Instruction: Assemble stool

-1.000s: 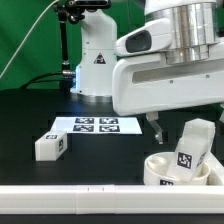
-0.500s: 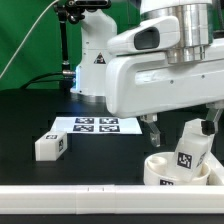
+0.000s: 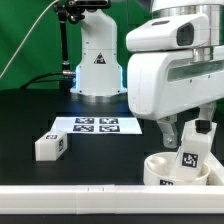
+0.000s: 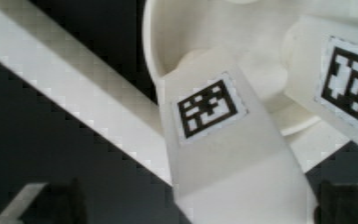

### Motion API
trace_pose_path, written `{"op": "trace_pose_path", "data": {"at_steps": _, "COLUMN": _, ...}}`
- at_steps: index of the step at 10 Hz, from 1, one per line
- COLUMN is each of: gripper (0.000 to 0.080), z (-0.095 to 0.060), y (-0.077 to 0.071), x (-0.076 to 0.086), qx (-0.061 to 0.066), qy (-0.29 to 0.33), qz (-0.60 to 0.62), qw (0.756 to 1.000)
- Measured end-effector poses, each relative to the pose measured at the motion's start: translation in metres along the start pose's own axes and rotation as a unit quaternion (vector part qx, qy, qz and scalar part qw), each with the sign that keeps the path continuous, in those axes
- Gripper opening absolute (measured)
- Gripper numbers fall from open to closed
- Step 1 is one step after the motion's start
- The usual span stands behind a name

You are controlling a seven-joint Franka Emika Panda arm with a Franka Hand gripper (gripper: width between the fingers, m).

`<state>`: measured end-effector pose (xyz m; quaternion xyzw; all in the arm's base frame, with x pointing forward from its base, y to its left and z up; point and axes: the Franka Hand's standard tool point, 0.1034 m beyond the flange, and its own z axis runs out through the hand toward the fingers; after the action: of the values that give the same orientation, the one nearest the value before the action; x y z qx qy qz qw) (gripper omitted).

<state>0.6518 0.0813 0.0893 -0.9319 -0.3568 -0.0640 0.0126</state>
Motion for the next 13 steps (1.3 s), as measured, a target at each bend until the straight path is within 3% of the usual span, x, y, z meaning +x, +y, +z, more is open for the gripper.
{"op": "trace_pose_path", "data": {"at_steps": 2, "gripper": 0.0649, "z": -0.003, "y": 0.0, "x": 0.002, "qx": -0.001, "qy": -0.001, "qz": 0.006, "qw": 1.0}}
{"op": "trace_pose_path", "data": {"at_steps": 4, "gripper": 0.0649, "z": -0.013, "y": -0.001, "x": 0.001, "qx": 0.008, "qy": -0.006, "qz": 0.007, "qw": 1.0}}
{"op": "trace_pose_path", "data": {"at_steps": 7, "gripper": 0.0649, "z": -0.005, "y": -0.002, "x": -0.008, "qx": 0.011, "qy": -0.013, "qz": 0.007, "qw": 1.0}}
{"op": "trace_pose_path", "data": {"at_steps": 13, "gripper": 0.0649, "z": 0.0, "y": 0.002, "x": -0.012, "qx": 0.001, "qy": -0.027, "qz": -0.092, "qw": 0.995}}
